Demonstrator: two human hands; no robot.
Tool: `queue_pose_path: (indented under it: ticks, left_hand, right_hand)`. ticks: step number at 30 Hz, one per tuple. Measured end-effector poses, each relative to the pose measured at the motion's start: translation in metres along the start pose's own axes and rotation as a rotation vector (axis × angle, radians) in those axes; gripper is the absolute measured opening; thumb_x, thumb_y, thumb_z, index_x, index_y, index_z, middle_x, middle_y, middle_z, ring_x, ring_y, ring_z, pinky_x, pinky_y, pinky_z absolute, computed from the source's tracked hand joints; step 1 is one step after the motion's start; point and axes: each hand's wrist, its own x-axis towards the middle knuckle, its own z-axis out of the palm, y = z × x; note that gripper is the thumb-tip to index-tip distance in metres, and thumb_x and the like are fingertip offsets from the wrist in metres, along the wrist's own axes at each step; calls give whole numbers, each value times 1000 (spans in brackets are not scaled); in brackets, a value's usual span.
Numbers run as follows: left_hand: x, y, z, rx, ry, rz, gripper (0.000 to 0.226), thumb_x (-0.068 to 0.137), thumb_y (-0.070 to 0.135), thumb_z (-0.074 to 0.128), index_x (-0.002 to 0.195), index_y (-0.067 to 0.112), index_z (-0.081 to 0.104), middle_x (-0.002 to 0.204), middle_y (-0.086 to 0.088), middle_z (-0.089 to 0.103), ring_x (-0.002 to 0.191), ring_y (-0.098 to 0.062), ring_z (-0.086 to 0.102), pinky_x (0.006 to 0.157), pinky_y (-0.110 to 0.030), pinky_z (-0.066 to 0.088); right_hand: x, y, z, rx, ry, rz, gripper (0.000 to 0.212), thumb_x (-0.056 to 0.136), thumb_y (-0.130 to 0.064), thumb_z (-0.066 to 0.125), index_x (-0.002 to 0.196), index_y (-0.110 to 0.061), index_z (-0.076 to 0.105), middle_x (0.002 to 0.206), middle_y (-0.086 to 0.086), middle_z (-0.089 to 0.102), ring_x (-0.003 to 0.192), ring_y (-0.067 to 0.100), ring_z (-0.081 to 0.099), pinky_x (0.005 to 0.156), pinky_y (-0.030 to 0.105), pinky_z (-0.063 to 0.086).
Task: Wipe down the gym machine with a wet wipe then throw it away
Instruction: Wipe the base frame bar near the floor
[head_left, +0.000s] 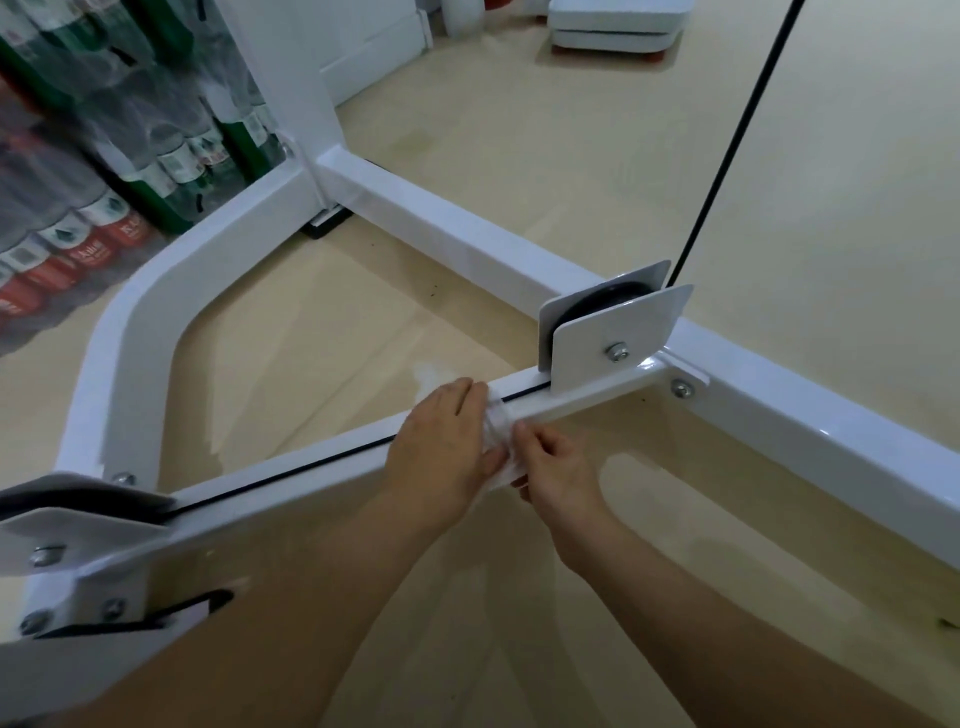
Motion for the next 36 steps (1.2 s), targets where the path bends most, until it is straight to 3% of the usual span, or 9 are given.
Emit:
queue_pose_path:
  ticks: [6, 8, 12, 17, 22, 26, 29, 32, 36]
  left_hand:
    - [24, 36, 21, 252, -22, 87, 61, 101, 31, 15, 153, 9, -9, 163, -8, -6, 150, -23, -4, 119, -40, -1]
    - [21, 29, 26, 258, 20, 95, 62, 95, 30, 6, 154, 7, 5, 162, -10, 10, 149, -24, 12, 119, -40, 10]
    - [-8, -25, 30, 207, 137, 132, 53, 92, 27, 42, 141, 5, 45, 142, -14, 51, 129, -29, 51, 106, -44, 40]
    - [-49, -71, 21, 158, 206, 107, 62, 79, -7, 32, 139, 2, 48, 143, -15, 49, 131, -31, 48, 112, -34, 25]
    - [-32, -15, 26, 16, 251, 178, 58, 79, -1, 29, 128, 3, 60, 134, -13, 58, 123, -31, 56, 109, -37, 33]
    - [-14, 13, 33, -6, 224, 367, 41, 86, 9, 50, 125, 3, 62, 131, -15, 60, 121, -33, 57, 103, -49, 34]
    - [-18, -12, 29, 117, 193, 387, 50, 86, 3, 40, 135, 4, 52, 140, -13, 52, 128, -28, 51, 105, -51, 29]
    - [-26, -44, 22, 125, 142, 341, 58, 87, 6, 24, 141, 7, 46, 146, -10, 45, 134, -21, 41, 114, -36, 28]
    - [-44, -59, 17, 30, 167, 203, 55, 86, 5, 28, 138, 4, 49, 143, -14, 48, 131, -27, 46, 116, -23, 10]
  right_hand:
    - [5, 2, -14, -42, 114, -20, 28, 98, -20, 50, 90, 4, 64, 67, 7, 53, 63, 14, 45, 62, 29, 38]
    - [2, 2, -17, -49, 125, -49, 23, 97, -18, 50, 90, -6, 69, 61, -1, 53, 58, 12, 44, 58, 27, 38]
    - [-5, 2, -10, -93, 105, -52, 34, 96, -13, 49, 128, -17, 60, 92, -13, 59, 83, 3, 59, 77, 21, 49]
    - [-19, 5, -7, -204, 23, -69, 36, 98, -15, 48, 132, -20, 56, 104, -11, 55, 79, -5, 52, 57, 6, 41]
    - [-31, 2, -4, -233, 65, -186, 40, 91, -6, 51, 127, -19, 59, 118, -4, 62, 101, 8, 58, 89, 25, 50]
    - [-34, 6, -12, -328, 147, -361, 40, 88, -6, 53, 125, -20, 59, 116, -4, 56, 100, 7, 55, 92, 32, 50]
    - [-37, 18, -20, -516, 84, -442, 52, 87, -4, 52, 137, -16, 50, 137, -3, 45, 116, 10, 48, 99, 35, 47]
    - [-38, 18, -18, -701, -52, -517, 63, 89, -5, 49, 149, -14, 34, 157, 0, 27, 142, 12, 26, 113, 18, 21]
    - [-34, 12, -14, -826, -160, -608, 72, 83, -8, 40, 153, -9, 21, 162, 7, 14, 149, 20, 14, 121, 34, 20]
